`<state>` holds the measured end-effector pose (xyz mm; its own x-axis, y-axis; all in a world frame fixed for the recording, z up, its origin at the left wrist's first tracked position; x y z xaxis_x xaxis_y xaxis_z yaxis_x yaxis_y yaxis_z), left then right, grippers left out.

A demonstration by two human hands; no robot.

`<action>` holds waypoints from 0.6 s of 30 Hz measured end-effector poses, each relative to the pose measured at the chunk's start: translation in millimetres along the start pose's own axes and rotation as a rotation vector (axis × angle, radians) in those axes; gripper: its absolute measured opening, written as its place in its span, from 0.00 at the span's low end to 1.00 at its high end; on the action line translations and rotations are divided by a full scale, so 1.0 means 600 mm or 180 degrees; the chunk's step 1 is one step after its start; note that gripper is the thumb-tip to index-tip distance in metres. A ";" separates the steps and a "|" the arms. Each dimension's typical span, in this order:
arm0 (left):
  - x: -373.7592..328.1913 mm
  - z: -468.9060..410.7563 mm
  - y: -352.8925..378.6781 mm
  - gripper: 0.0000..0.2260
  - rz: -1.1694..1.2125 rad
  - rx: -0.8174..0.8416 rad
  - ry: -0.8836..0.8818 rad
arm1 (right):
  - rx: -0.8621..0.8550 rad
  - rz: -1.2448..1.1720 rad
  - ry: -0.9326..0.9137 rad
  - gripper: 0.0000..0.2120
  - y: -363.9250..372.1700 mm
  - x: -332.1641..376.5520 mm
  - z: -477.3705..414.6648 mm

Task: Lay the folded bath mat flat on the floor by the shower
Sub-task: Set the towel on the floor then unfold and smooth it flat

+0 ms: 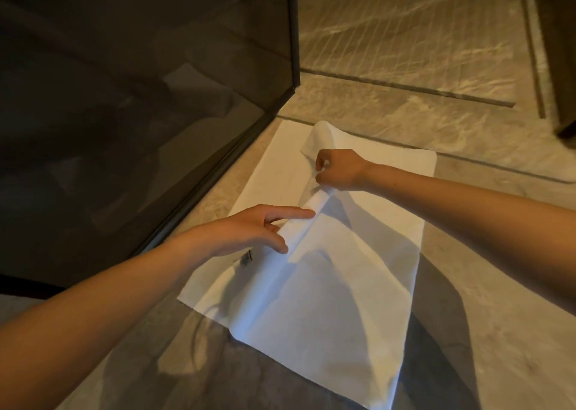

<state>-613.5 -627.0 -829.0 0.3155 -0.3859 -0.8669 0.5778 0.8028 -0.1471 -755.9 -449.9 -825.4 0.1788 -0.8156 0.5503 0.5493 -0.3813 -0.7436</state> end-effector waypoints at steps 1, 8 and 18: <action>-0.001 -0.002 0.003 0.28 0.0015 0.0031 -0.0024 | 0.0141 -0.0119 0.0051 0.12 -0.008 -0.005 0.003; -0.011 -0.015 0.015 0.26 0.0265 -0.0045 -0.0264 | 0.0658 -0.1128 0.0361 0.23 -0.035 -0.041 0.052; -0.048 -0.047 0.058 0.27 0.0365 0.0228 -0.0180 | 0.0644 0.0743 0.0362 0.19 -0.055 -0.094 0.108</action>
<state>-623.9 -575.3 -822.4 0.4231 -0.3202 -0.8476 0.5871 0.8094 -0.0126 -731.3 -363.0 -807.4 0.2327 -0.9185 0.3195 0.6573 -0.0936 -0.7478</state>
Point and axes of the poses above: each hand's wrist, its own z-axis away from the middle knuckle, its own y-axis out of the palm, x = y × z, the point moved 1 cm from there along -z, towards the middle knuckle, and after that the axes turned 4 degrees about -z, right-handed, at the moved point
